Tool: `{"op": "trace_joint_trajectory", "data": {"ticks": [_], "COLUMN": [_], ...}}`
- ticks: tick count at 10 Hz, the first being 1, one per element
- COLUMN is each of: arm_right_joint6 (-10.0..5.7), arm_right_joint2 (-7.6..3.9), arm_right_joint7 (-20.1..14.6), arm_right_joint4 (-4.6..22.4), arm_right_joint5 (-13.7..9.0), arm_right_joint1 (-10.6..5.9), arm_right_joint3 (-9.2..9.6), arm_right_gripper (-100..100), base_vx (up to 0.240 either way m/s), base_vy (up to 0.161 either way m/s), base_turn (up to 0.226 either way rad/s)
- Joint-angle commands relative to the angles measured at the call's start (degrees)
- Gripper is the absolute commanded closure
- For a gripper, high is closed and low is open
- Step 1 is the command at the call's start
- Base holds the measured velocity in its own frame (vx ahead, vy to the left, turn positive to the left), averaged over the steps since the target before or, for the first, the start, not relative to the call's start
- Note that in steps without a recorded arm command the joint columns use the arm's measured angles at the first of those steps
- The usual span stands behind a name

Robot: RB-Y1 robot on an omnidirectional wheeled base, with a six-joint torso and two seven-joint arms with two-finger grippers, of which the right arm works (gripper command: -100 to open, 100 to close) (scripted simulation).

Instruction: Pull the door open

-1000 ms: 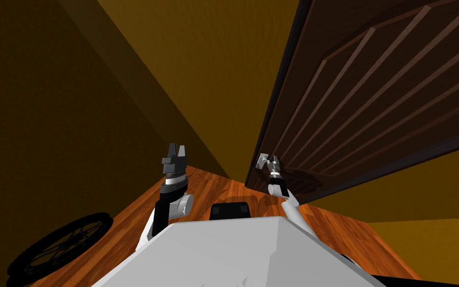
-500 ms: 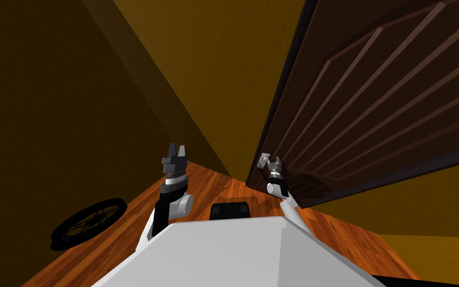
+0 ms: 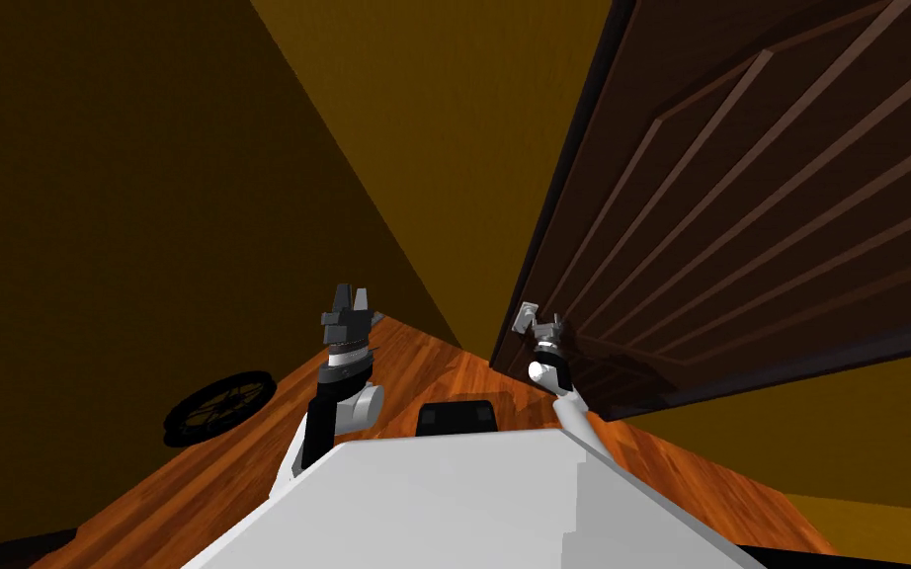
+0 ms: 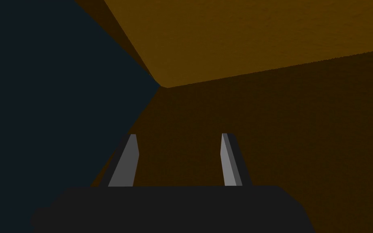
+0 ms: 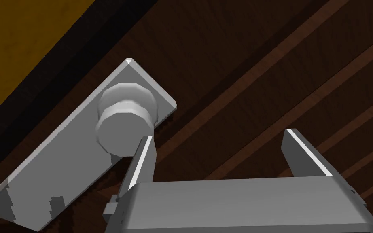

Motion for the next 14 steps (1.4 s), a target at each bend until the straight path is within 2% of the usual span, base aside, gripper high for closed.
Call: {"op": "trace_joint_trajectory", "data": {"ticks": [1,2,3,4,5,6,7,9,10,14], "arm_right_joint6": [0.45,0.45,0.8,0.8,1.14,1.47,1.47,2.09,2.09,3.18], "arm_right_joint2": [0.74,0.74,1.25,1.25,1.74,2.23,2.23,3.14,3.14,4.74], "arm_right_joint7": [-2.5,-2.5,-4.0,-4.0,-5.5,-6.9,-6.9,-9.7,-9.7,-14.4], "arm_right_joint4": [-0.2,-0.2,-0.5,-0.5,-0.7,-1.0,-1.0,-1.4,-1.4,-2.2], "arm_right_joint5": [-2.9,-3.9,-6.0,-6.4,-8.7,-10.4,-11.1,-15.0,-15.5,-22.8], "arm_right_joint1": [-0.07,-0.07,-0.08,-0.08,-0.09,-0.11,-0.11,-0.14,-0.14,-0.18], "arm_right_joint3": [-0.37,-0.37,-0.65,-0.65,-0.91,-1.17,-1.17,-1.67,-1.67,-2.53], "arm_right_gripper": [-100,-100,-100,-100,-100,-100,-100,-100,-100,-100], "base_vx": [-0.101,-0.07,-0.074,-0.061,-0.063,-0.104,-0.086,-0.089,-0.079,-0.097], "base_vy": [-0.029,-0.026,-0.025,-0.019,-0.01,-0.032,-0.024,-0.012,-0.01,-0.017], "base_turn": [0.213,0.075,0.115,0.086,0.14,0.219,0.07,0.167,0.076,0.188]}}
